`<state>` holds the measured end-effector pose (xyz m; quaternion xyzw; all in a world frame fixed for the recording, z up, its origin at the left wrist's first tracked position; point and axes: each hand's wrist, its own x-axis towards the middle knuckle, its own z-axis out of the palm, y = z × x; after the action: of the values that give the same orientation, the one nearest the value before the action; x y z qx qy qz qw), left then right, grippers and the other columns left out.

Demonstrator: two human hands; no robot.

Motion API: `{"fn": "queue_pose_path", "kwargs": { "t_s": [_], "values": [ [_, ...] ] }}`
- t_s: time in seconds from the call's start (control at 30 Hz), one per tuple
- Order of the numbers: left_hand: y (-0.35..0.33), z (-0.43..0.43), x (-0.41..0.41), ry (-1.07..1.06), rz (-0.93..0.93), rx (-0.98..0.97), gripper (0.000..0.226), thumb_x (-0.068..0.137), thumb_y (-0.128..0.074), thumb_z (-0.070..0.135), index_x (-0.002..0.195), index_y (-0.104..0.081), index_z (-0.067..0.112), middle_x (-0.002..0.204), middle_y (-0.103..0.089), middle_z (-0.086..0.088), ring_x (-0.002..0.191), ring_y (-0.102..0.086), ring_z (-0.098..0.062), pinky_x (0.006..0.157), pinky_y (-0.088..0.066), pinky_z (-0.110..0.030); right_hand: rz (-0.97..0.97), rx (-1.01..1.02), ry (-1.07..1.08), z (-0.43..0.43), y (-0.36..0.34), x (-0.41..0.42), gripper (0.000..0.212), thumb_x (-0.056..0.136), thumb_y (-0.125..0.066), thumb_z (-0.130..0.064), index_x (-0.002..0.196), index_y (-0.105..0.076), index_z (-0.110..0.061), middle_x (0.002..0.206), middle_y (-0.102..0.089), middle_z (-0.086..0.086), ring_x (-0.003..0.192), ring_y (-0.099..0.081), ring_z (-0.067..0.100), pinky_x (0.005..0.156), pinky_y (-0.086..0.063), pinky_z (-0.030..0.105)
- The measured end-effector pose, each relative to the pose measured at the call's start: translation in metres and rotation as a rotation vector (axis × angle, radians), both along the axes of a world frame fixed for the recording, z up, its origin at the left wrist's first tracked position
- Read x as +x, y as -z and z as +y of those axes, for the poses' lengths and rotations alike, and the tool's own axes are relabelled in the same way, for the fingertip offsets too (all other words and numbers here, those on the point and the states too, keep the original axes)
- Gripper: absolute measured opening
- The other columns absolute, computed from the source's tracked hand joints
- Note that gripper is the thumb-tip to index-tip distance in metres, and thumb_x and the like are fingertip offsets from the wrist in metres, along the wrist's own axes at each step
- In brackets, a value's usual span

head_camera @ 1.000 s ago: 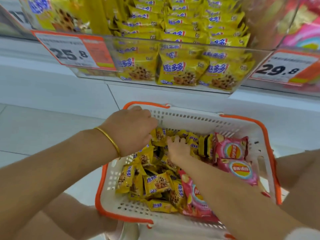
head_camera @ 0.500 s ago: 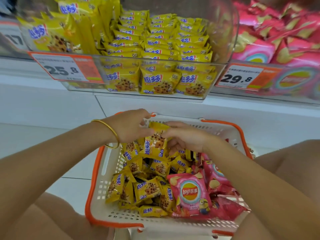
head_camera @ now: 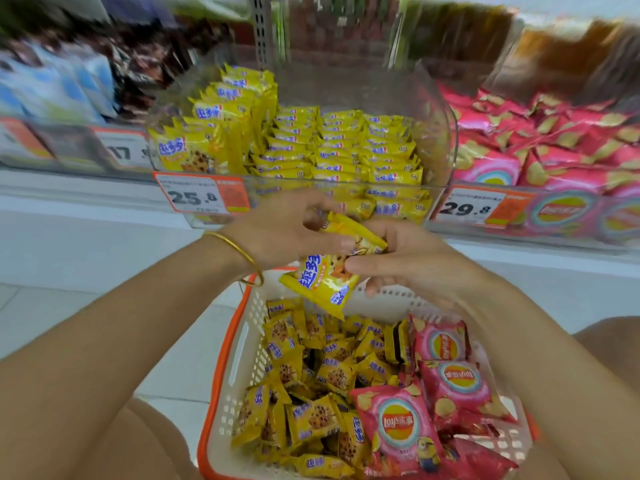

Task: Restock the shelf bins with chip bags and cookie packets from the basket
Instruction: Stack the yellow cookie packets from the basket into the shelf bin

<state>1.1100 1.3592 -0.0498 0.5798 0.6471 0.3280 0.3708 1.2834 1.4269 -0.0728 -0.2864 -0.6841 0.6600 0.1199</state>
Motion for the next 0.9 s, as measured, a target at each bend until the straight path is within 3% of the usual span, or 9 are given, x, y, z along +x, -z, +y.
{"fn": "queue_pose_path", "kwargs": {
  "t_s": [0.1,0.17,0.23,0.3,0.4,0.5,0.63,0.8,0.9],
  "values": [
    [-0.019,0.006,-0.009,-0.075,0.006,0.210,0.035,0.079,-0.070,0.026,0.111,-0.058,0.018,0.057,-0.054,0.009,0.055,-0.047,-0.002,0.051,-0.039,-0.017,0.076,0.045,-0.008,0.007,-0.035,-0.013,0.046,0.061,-0.073,-0.017,0.104,-0.057,-0.010,0.085,-0.071,-0.004,0.072,-0.069,0.024,0.061,-0.059,0.032],
    [-0.032,0.011,-0.015,-0.186,0.016,0.368,0.031,0.083,-0.068,0.023,0.111,-0.058,0.015,0.068,-0.060,-0.006,0.062,-0.051,-0.005,0.060,-0.043,-0.026,0.076,0.102,-0.023,0.017,-0.057,-0.027,0.040,0.067,-0.070,-0.016,0.103,-0.056,-0.007,0.082,-0.072,0.000,0.064,-0.070,0.019,0.059,-0.058,0.030],
    [-0.041,0.016,-0.029,-0.317,0.091,0.547,0.021,0.090,-0.061,0.022,0.108,-0.058,0.012,0.080,-0.061,0.001,0.069,-0.053,0.003,0.065,-0.042,-0.014,0.065,0.170,0.039,0.033,-0.074,-0.047,0.024,0.077,-0.069,-0.010,0.097,-0.058,-0.005,0.081,-0.073,0.004,0.061,-0.070,0.018,0.056,-0.058,0.027],
    [-0.043,0.022,-0.049,-0.400,0.379,0.647,0.026,0.094,-0.051,0.031,0.107,-0.061,0.010,0.095,-0.062,0.002,0.087,-0.055,0.000,0.078,-0.040,-0.010,0.060,0.252,0.205,0.059,-0.081,-0.070,0.015,0.084,-0.068,-0.007,0.092,-0.056,-0.009,0.080,-0.074,0.004,0.064,-0.070,0.021,0.054,-0.058,0.027],
    [-0.033,0.031,-0.077,-0.340,0.835,0.509,0.053,0.087,-0.031,0.046,0.106,-0.065,0.010,0.114,-0.062,-0.010,0.111,-0.054,-0.031,0.096,-0.043,-0.045,0.019,0.332,0.485,0.111,-0.071,-0.110,0.033,0.081,-0.072,-0.008,0.106,-0.052,-0.007,0.097,-0.070,0.016,0.078,-0.070,0.032,0.062,-0.060,0.037],
    [-0.019,0.038,-0.082,-0.314,1.007,0.355,0.057,0.086,-0.027,0.048,0.109,-0.067,0.014,0.128,-0.057,-0.012,0.125,-0.047,-0.034,0.104,-0.034,-0.057,-0.029,0.407,0.642,0.157,-0.059,-0.147,0.033,0.078,-0.076,-0.012,0.099,-0.051,-0.010,0.105,-0.066,0.015,0.085,-0.068,0.029,0.072,-0.058,0.041],
    [-0.008,0.046,-0.088,-0.292,1.071,0.334,0.056,0.087,-0.029,0.046,0.107,-0.069,0.014,0.128,-0.058,-0.013,0.124,-0.050,-0.033,0.102,-0.034,-0.058,-0.073,0.514,0.765,0.195,-0.047,-0.182,0.031,0.078,-0.076,-0.020,0.097,-0.052,-0.014,0.106,-0.063,0.007,0.092,-0.056,0.018,0.073,-0.040,0.026],
    [-0.006,0.049,-0.091,-0.321,1.058,0.356,0.051,0.086,-0.032,0.043,0.095,-0.071,0.011,0.116,-0.065,-0.013,0.108,-0.060,-0.034,0.091,-0.046,-0.050,-0.114,0.520,0.748,0.222,-0.018,-0.208,0.039,0.083,-0.072,-0.020,0.096,-0.036,-0.015,0.105,-0.056,0.007,0.100,-0.060,0.027,0.078,-0.046,0.034],
    [-0.004,0.049,-0.090,-0.332,1.073,0.366,0.049,0.085,-0.033,0.043,0.091,-0.070,0.012,0.108,-0.067,-0.010,0.102,-0.062,-0.033,0.084,-0.049,-0.046,-0.247,0.646,0.726,0.226,-0.010,-0.214,0.029,0.086,-0.067,-0.027,0.099,-0.048,-0.011,0.110,-0.062,0.014,0.106,-0.061,0.033,0.084,-0.048,0.038]
  ]
}}
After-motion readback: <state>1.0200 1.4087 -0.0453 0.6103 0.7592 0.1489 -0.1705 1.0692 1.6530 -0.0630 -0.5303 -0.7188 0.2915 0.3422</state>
